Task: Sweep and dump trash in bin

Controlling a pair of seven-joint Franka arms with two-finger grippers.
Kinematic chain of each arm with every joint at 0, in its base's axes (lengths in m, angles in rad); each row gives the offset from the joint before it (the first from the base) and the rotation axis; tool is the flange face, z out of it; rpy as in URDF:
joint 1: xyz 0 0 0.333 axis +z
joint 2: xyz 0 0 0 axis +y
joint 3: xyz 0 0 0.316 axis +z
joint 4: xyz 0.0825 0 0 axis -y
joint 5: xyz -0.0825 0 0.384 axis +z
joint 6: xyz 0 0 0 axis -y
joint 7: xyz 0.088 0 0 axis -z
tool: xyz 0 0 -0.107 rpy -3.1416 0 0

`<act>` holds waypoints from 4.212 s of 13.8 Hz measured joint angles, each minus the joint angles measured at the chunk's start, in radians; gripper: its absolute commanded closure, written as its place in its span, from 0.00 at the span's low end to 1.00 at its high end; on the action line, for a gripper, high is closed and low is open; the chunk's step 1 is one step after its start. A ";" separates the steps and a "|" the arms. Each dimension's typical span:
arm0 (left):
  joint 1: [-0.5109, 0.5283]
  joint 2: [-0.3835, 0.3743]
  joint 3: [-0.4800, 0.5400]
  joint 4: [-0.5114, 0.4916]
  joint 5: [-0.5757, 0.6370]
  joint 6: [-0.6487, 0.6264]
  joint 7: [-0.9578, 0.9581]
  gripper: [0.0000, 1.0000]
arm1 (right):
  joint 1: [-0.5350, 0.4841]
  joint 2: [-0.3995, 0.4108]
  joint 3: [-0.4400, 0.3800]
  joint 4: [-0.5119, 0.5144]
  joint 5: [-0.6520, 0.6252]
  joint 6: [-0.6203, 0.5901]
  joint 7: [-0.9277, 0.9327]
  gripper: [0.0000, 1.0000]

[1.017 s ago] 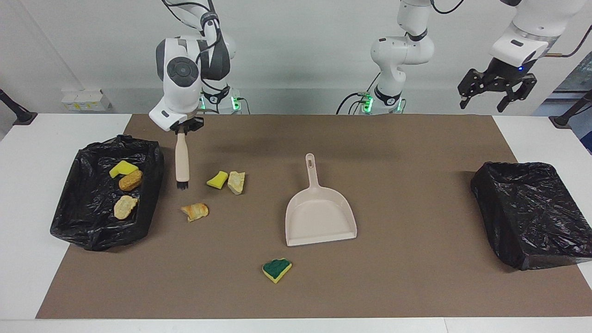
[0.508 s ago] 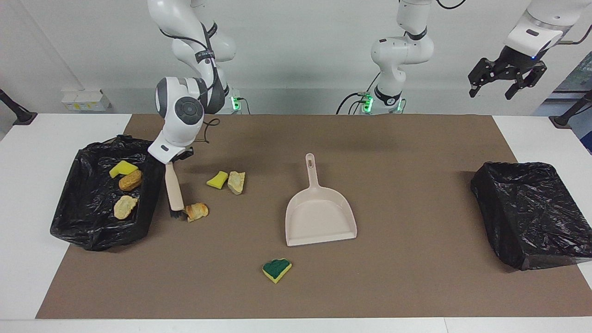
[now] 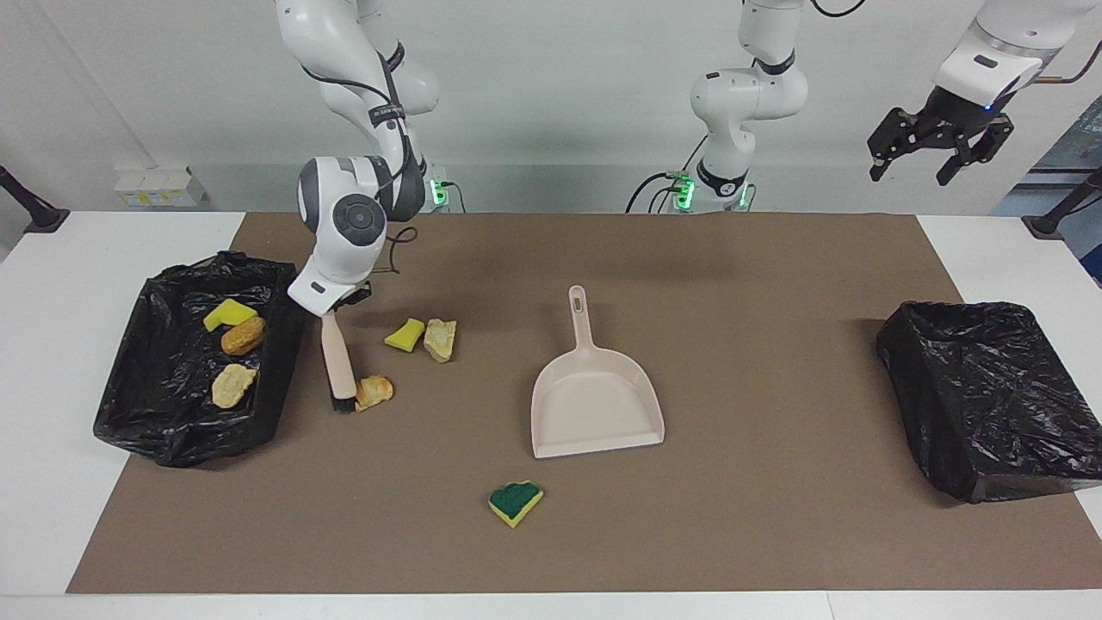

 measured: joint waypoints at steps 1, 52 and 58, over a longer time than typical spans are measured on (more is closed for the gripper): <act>-0.014 0.000 -0.017 -0.013 -0.003 0.020 -0.013 0.00 | 0.016 0.000 0.001 0.004 0.022 0.000 -0.048 1.00; -0.519 0.355 -0.193 -0.450 -0.225 0.958 -0.699 1.00 | -0.046 0.178 0.115 0.578 0.183 -0.572 -0.167 1.00; -0.499 0.333 -0.171 -0.370 -0.117 0.735 -0.227 1.00 | -0.171 0.018 0.114 0.184 0.190 -0.280 -0.132 1.00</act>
